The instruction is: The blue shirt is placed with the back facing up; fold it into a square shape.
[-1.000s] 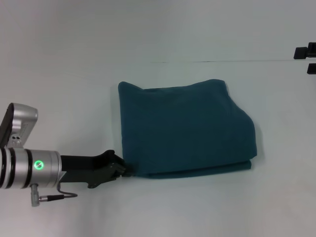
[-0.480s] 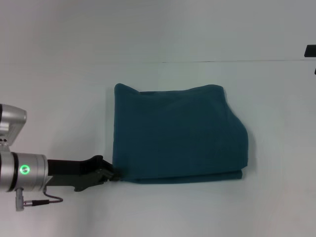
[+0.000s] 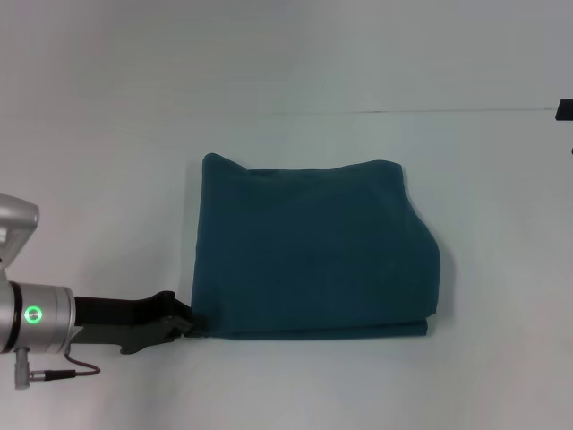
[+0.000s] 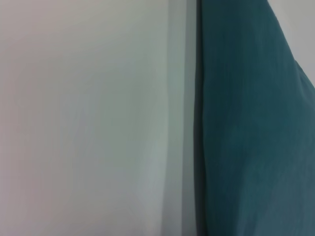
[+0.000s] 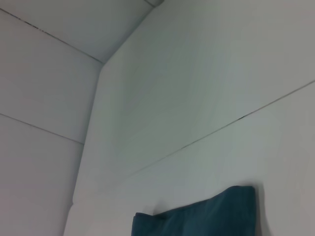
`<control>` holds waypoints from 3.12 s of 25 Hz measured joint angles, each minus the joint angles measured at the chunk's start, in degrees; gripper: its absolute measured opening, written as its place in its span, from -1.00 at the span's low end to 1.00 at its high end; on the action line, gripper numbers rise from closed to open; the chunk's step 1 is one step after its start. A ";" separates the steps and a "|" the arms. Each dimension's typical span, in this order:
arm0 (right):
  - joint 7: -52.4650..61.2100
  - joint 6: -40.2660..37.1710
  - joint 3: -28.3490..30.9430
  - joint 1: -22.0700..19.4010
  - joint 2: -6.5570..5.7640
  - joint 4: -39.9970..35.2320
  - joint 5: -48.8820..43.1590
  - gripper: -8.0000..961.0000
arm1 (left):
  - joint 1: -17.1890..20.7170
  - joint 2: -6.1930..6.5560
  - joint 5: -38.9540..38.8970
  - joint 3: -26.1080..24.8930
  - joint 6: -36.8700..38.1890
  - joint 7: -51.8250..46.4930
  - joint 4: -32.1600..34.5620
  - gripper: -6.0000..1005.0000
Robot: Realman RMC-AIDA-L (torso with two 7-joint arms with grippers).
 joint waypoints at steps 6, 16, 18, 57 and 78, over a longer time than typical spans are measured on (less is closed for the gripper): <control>-0.01 -0.02 0.13 0.08 0.01 0.01 0.00 0.69 | -0.08 0.09 0.00 -0.08 0.06 -0.12 0.00 -0.93; -0.43 -0.46 0.12 0.61 0.11 0.01 0.00 0.69 | 1.30 0.66 0.13 -5.52 5.35 0.03 1.80 -0.81; -0.42 -0.39 -0.10 0.62 0.11 -0.06 0.00 0.69 | 2.61 0.75 0.15 -7.50 6.24 0.01 3.40 -0.79; 14.17 4.42 -3.60 7.18 -5.49 3.69 -6.14 0.69 | -16.40 -3.81 -15.32 -12.84 -24.62 13.20 -11.33 -0.01; 13.88 4.50 -3.89 6.78 -5.24 4.50 -6.15 0.69 | -19.17 -3.53 -14.99 -10.75 -45.74 22.58 -18.49 -0.01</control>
